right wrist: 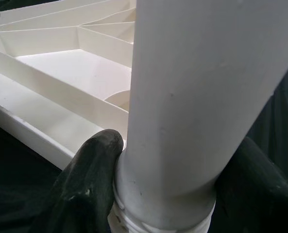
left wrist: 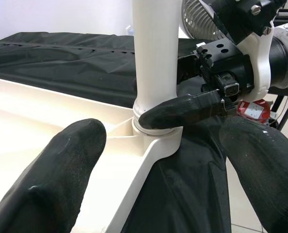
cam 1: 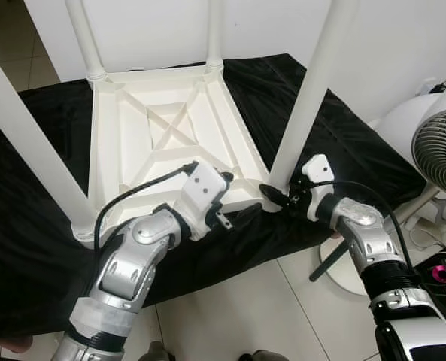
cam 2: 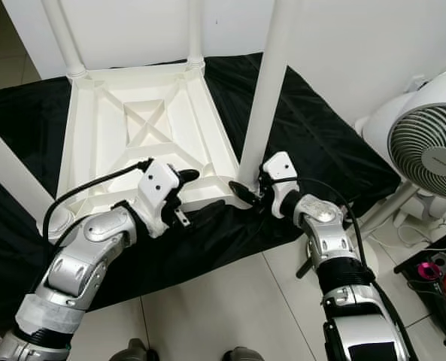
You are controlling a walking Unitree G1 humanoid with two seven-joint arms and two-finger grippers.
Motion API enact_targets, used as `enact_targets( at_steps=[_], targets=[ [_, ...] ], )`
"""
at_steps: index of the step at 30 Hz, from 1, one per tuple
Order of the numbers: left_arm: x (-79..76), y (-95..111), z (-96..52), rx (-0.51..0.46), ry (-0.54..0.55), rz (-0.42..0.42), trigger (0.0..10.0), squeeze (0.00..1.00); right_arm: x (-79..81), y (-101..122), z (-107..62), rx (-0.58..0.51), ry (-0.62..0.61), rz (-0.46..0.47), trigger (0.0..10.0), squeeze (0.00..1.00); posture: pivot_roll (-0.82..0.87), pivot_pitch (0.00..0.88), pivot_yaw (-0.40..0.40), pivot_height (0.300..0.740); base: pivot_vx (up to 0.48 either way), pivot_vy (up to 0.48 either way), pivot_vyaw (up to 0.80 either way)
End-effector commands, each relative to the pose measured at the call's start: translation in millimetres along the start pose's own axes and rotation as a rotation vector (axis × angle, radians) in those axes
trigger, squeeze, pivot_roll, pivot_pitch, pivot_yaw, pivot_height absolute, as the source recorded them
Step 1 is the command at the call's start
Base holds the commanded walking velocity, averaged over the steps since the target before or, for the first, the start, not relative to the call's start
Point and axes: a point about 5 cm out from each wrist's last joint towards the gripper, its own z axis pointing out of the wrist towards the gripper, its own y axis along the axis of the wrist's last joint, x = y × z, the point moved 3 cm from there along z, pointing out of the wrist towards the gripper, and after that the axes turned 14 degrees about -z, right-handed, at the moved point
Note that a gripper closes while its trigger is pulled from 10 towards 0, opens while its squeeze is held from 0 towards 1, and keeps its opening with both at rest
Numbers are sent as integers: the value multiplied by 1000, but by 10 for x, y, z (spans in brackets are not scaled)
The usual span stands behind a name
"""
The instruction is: Building children table
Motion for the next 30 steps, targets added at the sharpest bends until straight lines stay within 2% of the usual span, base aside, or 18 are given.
enact_targets(
  at_steps=[1,3,4,5,10,12,14,15,20,21,22,23,24,27,30],
  targets=[
    [42,-21,-10,5,39,-14,10000,0,28,-108,-62,29,4,28,0,0,-93,56,23,740,0,0,0],
    [42,-21,-10,5,39,-14,10000,0,28,-108,-62,29,4,28,0,0,-93,56,23,740,0,0,0],
    [39,-21,-11,5,39,-15,10000,0,30,-122,-70,30,-7,36,9176,0,-97,54,25,740,0,0,0],
    [33,-27,-10,6,38,-17,10000,0,37,-131,-73,29,-23,52,10000,0,-98,52,25,740,0,0,0],
    [14,-33,2,6,30,-19,10000,0,68,-107,-57,32,-121,87,10000,0,-100,46,22,740,0,0,0],
    [10,-31,9,6,26,-18,10000,0,59,-159,-44,89,-194,72,10000,0,-99,42,19,740,0,0,0],
    [5,-28,15,5,21,-16,10000,0,60,-204,-35,132,-287,113,10000,0,-99,39,20,740,0,0,0],
    [6,-22,17,4,19,-15,10000,0,95,-202,-20,148,-343,147,10000,0,-100,38,19,740,0,0,0],
    [7,-16,18,3,17,-13,10000,0,174,-178,9,165,-422,213,10000,0,-99,36,19,740,0,0,0],
    [7,-16,20,3,17,-12,10000,0,217,-169,24,187,-492,238,10000,0,-99,32,17,740,0,0,0],
    [7,-16,20,3,17,-12,10000,0,217,-169,24,187,-492,238,10000,0,-99,32,17,740,0,0,0],
    [9,-14,25,3,16,-11,10000,0,279,-149,38,224,-595,274,10000,0,-99,32,17,740,0,0,0],
    [9,-14,25,3,16,-11,10000,0,279,-149,38,224,-595,274,10000,0,-99,32,17,740,0,0,0],
    [0,-11,38,0,12,-12,10000,0,371,-23,128,234,-749,333,10000,0,-98,29,13,740,0,0,0],
    [-8,-12,43,0,10,-12,10000,0,431,50,193,244,-795,360,10000,0,-95,26,12,740,0,0,0]
  ],
)
